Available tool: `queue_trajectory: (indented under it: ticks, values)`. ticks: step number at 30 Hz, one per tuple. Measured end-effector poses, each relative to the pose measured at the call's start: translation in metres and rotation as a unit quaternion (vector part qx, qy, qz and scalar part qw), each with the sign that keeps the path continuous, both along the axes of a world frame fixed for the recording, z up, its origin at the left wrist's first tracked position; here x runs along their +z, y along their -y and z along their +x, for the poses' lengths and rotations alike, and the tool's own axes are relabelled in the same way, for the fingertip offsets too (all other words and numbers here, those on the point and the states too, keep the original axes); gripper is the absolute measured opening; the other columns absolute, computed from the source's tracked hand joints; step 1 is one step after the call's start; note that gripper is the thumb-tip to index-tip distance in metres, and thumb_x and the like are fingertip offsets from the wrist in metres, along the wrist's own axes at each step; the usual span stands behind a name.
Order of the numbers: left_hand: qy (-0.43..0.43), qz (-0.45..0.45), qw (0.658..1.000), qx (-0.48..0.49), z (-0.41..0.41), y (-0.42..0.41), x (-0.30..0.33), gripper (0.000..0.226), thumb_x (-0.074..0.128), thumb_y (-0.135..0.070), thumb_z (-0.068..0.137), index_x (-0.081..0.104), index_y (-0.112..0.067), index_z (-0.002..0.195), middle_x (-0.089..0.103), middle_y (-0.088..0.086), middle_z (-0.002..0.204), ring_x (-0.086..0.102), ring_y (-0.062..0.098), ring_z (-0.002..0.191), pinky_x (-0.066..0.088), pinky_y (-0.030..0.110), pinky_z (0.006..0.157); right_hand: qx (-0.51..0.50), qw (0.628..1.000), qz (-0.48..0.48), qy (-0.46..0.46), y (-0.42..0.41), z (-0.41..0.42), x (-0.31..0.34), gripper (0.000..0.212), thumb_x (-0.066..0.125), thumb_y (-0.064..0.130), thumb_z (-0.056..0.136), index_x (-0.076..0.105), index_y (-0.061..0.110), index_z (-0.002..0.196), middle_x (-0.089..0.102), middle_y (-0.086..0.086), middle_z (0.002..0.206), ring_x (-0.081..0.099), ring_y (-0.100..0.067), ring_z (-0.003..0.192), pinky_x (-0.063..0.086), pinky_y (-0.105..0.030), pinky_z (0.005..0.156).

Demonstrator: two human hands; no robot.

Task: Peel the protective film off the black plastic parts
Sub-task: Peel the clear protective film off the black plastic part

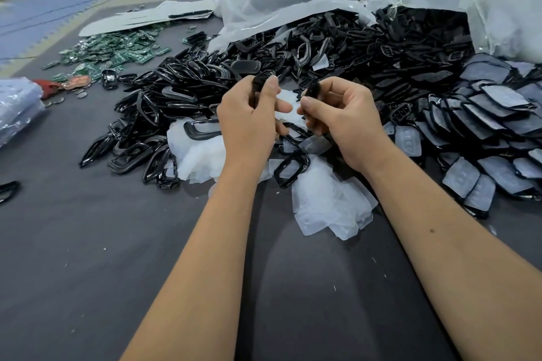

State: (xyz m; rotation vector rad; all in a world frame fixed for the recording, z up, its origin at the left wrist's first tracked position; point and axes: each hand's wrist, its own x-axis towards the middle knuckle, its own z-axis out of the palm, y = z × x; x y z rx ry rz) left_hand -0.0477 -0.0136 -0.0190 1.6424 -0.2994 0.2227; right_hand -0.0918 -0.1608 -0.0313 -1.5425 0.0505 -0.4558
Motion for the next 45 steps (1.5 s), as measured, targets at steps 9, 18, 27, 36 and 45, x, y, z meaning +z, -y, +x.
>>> queue_trajectory:
  ticks: [9, 18, 27, 36, 45]
  values:
    - [-0.034, -0.017, 0.999, 0.01, -0.003, 0.003, -0.001, 0.044, 0.036, -0.034, 0.106, 0.063, -0.01, 0.082, 0.056, 0.003, 0.071, 0.053, 0.016, 0.057, 0.043, 0.035, 0.053, 0.014, 1.0, -0.001, 0.003, -0.002, -0.003, 0.002, 0.018, 0.073, -0.001, 0.092, 0.071, -0.002, 0.111, 0.072, -0.01, 0.077, 0.061, -0.021, 0.063, 0.048, -0.024, 0.052]
    - [0.03, 0.05, 0.996, 0.065, -0.001, -0.001, 0.001, 0.017, 0.055, -0.008, 0.098, 0.071, -0.015, 0.097, 0.068, 0.005, 0.076, 0.065, 0.018, 0.065, 0.056, 0.039, 0.064, 0.033, 0.999, 0.0, 0.016, 0.0, -0.003, 0.002, 0.032, 0.074, -0.001, 0.091, 0.072, 0.013, 0.119, 0.069, -0.002, 0.068, 0.061, -0.03, 0.068, 0.047, -0.025, 0.05]
    - [-0.042, 0.004, 0.998, 0.041, 0.001, 0.0, -0.005, 0.013, 0.067, 0.002, 0.092, 0.074, -0.009, 0.09, 0.074, 0.011, 0.076, 0.075, 0.018, 0.06, 0.065, 0.046, 0.072, -0.037, 0.997, -0.059, 0.032, 0.0, 0.001, 0.0, 0.028, 0.074, -0.001, 0.091, 0.076, 0.018, 0.111, 0.069, 0.006, 0.075, 0.065, -0.014, 0.067, 0.058, -0.029, 0.068]
    - [-0.1, -0.039, 0.994, 0.008, 0.004, 0.009, -0.011, 0.033, 0.058, 0.006, 0.091, 0.081, -0.016, 0.081, 0.078, 0.009, 0.079, 0.078, 0.021, 0.07, 0.064, 0.048, 0.083, -0.114, 0.964, -0.237, 0.04, -0.007, 0.002, 0.0, 0.009, 0.078, 0.006, 0.087, 0.079, 0.009, 0.095, 0.076, 0.0, 0.085, 0.071, -0.013, 0.077, 0.06, -0.031, 0.076]
    - [-0.123, -0.042, 0.992, 0.001, 0.001, 0.011, -0.01, 0.029, 0.054, 0.002, 0.094, 0.076, -0.014, 0.085, 0.075, 0.002, 0.078, 0.077, 0.02, 0.069, 0.062, 0.051, 0.087, -0.152, 0.955, -0.252, 0.032, -0.012, 0.002, 0.002, 0.006, 0.08, 0.009, 0.084, 0.079, 0.013, 0.088, 0.073, 0.004, 0.077, 0.068, -0.01, 0.069, 0.053, -0.019, 0.068]
